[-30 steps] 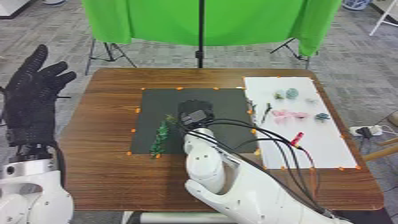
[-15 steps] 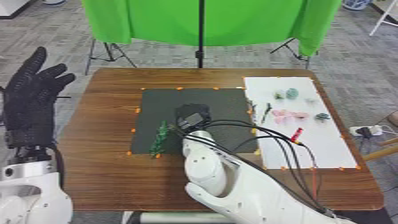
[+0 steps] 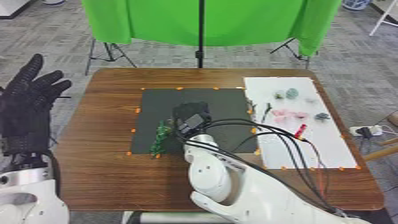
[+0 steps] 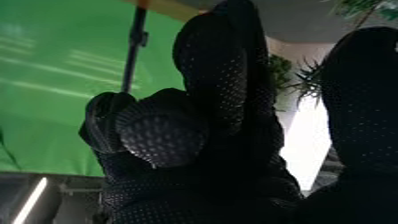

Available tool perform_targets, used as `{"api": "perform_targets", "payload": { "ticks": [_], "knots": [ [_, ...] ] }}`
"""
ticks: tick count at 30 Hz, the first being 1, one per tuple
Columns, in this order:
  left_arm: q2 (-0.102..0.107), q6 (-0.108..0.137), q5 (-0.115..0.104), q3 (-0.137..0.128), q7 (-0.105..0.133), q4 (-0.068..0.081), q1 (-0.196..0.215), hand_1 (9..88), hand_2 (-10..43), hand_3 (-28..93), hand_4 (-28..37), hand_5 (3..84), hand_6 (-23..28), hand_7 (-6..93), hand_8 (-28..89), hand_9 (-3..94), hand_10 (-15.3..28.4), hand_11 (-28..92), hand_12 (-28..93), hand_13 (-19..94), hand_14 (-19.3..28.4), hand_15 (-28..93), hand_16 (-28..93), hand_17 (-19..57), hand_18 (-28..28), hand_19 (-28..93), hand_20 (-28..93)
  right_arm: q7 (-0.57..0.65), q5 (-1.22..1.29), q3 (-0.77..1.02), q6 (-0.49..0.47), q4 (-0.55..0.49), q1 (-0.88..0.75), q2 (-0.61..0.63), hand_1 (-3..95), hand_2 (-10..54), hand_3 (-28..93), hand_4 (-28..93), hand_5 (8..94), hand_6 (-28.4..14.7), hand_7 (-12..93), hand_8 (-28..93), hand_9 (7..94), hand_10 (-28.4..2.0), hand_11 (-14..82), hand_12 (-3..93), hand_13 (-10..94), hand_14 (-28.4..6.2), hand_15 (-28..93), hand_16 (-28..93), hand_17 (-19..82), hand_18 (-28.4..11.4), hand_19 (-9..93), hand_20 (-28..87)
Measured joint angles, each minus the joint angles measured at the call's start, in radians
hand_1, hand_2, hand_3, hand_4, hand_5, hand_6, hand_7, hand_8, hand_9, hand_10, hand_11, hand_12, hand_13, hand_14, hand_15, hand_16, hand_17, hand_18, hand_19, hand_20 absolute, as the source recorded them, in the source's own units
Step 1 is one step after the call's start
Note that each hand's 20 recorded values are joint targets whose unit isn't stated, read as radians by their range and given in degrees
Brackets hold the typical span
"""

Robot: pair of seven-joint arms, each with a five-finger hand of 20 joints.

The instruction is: Arrange flowers

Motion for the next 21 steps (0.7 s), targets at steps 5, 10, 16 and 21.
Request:
{"api": "perform_targets", "payload": {
  "ticks": [5, 10, 16, 21],
  "knots": [
    [-0.007, 0.003, 0.000, -0.008, -0.001, -0.004, 0.016, 23.6, 8.0, 74, -23.9, 33.3, 6.6, 9.8, -7, 32.5, 18.0, 26, 15, 22, 22.8, 52, -4, -9.9, 20.5, 43, 27, 0.024, 0.012, -0.014, 0.036, -0.027, 0.020, 0.025, 31.1, -8.1, 63, -22, 79.0, -6.0, 10, -11, 86.5, -14.3, 45.0, 22.6, 82, -9.2, 73, 22, 48, -26.7, 93, 43],
    [-0.007, 0.006, -0.003, -0.007, 0.001, -0.004, 0.021, 23.7, 8.1, 74, -24.1, 33.2, 6.5, 9.8, -7, 32.4, 18.0, 26, 15, 22, 22.8, 52, -4, -9.9, 20.5, 43, 27, 0.028, 0.060, -0.018, 0.031, -0.042, 0.046, 0.035, 31.8, -7.9, 63, -22, 79.4, -5.5, 11, -11, 86.0, -14.4, 45.4, 22.4, 82, -9.4, 74, 21, 47, -27.0, 93, 43],
    [-0.007, 0.004, -0.003, 0.004, -0.004, -0.002, 0.011, 23.7, 8.1, 74, -24.0, 33.2, 6.5, 9.8, -7, 32.4, 18.0, 26, 15, 22, 22.8, 52, -4, -10.0, 20.5, 43, 27, -0.014, 0.059, 0.012, -0.064, -0.054, 0.027, 0.027, 33.6, -5.8, 68, -22, 81.2, -4.2, 11, -11, 85.9, -14.4, 45.3, 22.3, 81, -9.6, 74, 21, 46, -27.1, 93, 43],
    [-0.012, 0.001, -0.001, 0.004, -0.012, 0.000, 0.003, 23.7, 8.1, 74, -23.9, 33.2, 6.6, 9.8, -7, 32.4, 18.0, 26, 15, 22, 22.8, 52, -4, -9.9, 20.4, 43, 27, -0.021, 0.072, 0.037, -0.128, -0.054, -0.010, 0.015, 34.7, -4.7, 68, -23, 80.6, -4.2, 10, -11, 85.6, -14.5, 45.1, 22.3, 81, -9.7, 74, 21, 46, -27.3, 93, 42]
  ]
}}
